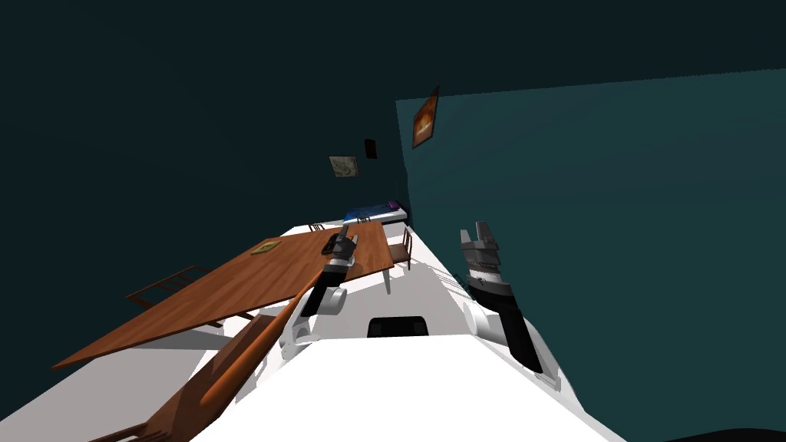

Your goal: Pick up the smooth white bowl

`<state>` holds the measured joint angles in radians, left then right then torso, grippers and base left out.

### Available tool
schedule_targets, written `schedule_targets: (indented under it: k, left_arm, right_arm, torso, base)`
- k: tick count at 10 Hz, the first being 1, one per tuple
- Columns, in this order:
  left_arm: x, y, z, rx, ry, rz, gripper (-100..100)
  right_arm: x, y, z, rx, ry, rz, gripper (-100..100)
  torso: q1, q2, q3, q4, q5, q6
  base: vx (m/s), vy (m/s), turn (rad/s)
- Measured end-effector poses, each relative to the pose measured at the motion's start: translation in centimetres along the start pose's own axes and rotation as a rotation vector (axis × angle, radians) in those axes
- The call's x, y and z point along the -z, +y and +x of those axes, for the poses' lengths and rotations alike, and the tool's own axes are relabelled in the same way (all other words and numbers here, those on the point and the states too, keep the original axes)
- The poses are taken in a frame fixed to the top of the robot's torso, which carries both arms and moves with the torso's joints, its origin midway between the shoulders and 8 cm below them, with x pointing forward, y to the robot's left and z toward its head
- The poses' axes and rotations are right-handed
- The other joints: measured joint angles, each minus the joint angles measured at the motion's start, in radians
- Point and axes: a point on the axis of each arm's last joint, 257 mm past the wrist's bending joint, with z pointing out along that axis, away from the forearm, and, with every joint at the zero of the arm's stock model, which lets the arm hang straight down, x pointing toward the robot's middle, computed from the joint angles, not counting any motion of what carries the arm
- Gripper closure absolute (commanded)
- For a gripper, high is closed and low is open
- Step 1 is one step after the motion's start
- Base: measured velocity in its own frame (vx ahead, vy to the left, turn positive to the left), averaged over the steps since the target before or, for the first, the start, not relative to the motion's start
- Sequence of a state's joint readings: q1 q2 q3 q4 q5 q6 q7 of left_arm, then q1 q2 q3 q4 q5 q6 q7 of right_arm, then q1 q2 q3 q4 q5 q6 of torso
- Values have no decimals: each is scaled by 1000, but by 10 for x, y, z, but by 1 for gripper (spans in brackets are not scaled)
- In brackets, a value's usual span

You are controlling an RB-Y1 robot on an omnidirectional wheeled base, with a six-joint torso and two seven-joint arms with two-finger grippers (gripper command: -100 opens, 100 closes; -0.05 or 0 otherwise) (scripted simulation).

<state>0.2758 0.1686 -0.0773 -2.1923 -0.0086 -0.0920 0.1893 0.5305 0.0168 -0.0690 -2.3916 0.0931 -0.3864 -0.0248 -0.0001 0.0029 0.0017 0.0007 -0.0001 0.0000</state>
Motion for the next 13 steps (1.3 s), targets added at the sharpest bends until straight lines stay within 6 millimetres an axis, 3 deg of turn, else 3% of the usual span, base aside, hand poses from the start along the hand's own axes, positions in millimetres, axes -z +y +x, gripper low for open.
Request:
schedule_targets:
  k: [13]
  left_arm:
    - [-10, 83, 7, 31, -12, -295, -100]
  right_arm:
    - [0, 0, 0, 0, 0, 0, 0]
  torso:
    - [1, -2, -1, 0, 0, 0]
  base:
    - [-26, 2, -19]
